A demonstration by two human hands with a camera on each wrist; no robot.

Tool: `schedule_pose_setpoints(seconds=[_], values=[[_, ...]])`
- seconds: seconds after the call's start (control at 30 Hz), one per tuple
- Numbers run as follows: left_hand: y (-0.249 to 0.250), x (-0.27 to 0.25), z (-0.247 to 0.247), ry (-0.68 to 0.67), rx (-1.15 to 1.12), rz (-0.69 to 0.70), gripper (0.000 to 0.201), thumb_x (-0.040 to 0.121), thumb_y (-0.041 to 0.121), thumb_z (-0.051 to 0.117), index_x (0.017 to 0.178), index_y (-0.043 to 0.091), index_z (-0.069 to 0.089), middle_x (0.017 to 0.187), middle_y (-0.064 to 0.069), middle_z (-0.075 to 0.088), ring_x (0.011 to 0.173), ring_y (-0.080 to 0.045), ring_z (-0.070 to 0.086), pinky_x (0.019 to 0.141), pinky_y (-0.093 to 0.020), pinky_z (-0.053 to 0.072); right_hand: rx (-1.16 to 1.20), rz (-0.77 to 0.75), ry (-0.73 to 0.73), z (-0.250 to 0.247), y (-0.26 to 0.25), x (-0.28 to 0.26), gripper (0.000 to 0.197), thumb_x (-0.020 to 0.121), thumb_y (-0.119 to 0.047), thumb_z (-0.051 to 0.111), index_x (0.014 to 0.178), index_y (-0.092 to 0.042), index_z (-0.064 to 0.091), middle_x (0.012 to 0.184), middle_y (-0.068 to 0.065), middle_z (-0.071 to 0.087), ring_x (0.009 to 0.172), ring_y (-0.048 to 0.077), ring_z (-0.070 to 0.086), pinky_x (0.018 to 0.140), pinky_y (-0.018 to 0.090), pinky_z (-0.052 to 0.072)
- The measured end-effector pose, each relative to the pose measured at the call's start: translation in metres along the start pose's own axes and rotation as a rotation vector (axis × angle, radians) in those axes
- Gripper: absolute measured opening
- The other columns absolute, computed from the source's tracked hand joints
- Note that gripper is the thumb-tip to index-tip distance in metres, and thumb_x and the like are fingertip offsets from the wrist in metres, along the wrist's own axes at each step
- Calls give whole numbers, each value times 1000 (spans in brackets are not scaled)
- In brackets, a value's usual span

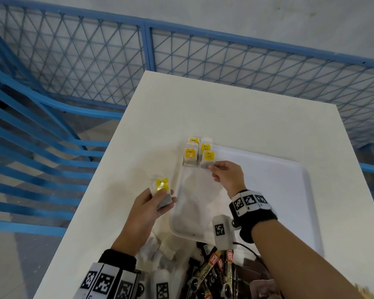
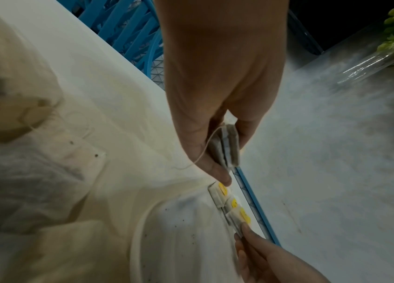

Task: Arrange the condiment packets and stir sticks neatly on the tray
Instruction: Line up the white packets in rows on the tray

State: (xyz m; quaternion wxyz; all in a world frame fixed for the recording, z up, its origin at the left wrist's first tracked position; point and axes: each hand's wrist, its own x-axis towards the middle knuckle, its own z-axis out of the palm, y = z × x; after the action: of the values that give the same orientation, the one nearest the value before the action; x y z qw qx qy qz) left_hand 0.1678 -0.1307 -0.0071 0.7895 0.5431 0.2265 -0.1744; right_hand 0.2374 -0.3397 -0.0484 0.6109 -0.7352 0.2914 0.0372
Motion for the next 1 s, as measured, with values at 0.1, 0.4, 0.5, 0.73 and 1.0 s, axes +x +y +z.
schedule_pose_setpoints(seconds=[0.1, 0.4, 0.5, 0.73, 1.0], values=[[-1, 1, -2, 0, 10, 13, 14, 93, 8, 51, 97, 4, 64, 96, -13, 69, 89, -27, 67, 78, -27, 57, -85, -26, 27, 7, 1, 7, 12, 79, -13, 72, 88, -7, 67, 65, 2, 61, 56, 13, 53, 59, 23, 51], [-2, 3, -5, 15, 35, 38, 14, 92, 10, 54, 98, 4, 65, 97, -11, 70, 88, -17, 68, 74, -20, 56, -290, -129, 90, 16, -1, 11, 22, 78, -19, 73, 93, -3, 67, 92, 8, 68, 84, 18, 59, 77, 23, 43], [-2, 2, -2, 5, 24, 35, 15, 92, 9, 53, 97, 1, 65, 96, -15, 68, 89, -20, 67, 78, -22, 57, -314, -131, 86, 16, -2, 9, 26, 79, -19, 72, 97, -2, 63, 90, 8, 66, 92, 21, 61, 76, 22, 40], [3, -3, 4, -68, 64, 31, 14, 92, 7, 53, 93, 3, 66, 78, -7, 70, 83, -20, 66, 82, -28, 56, -259, -174, 31, 14, -6, -17, 19, 85, -23, 66, 97, -10, 59, 81, -2, 61, 73, 10, 53, 70, 22, 41], [7, -10, 10, -112, 123, 67, 17, 92, 7, 53, 103, 12, 66, 90, -5, 72, 85, -16, 67, 86, -32, 53, -131, -128, -560, 6, -19, -82, 19, 93, -33, 52, 92, -21, 67, 87, -7, 65, 68, 7, 53, 61, 19, 40]])
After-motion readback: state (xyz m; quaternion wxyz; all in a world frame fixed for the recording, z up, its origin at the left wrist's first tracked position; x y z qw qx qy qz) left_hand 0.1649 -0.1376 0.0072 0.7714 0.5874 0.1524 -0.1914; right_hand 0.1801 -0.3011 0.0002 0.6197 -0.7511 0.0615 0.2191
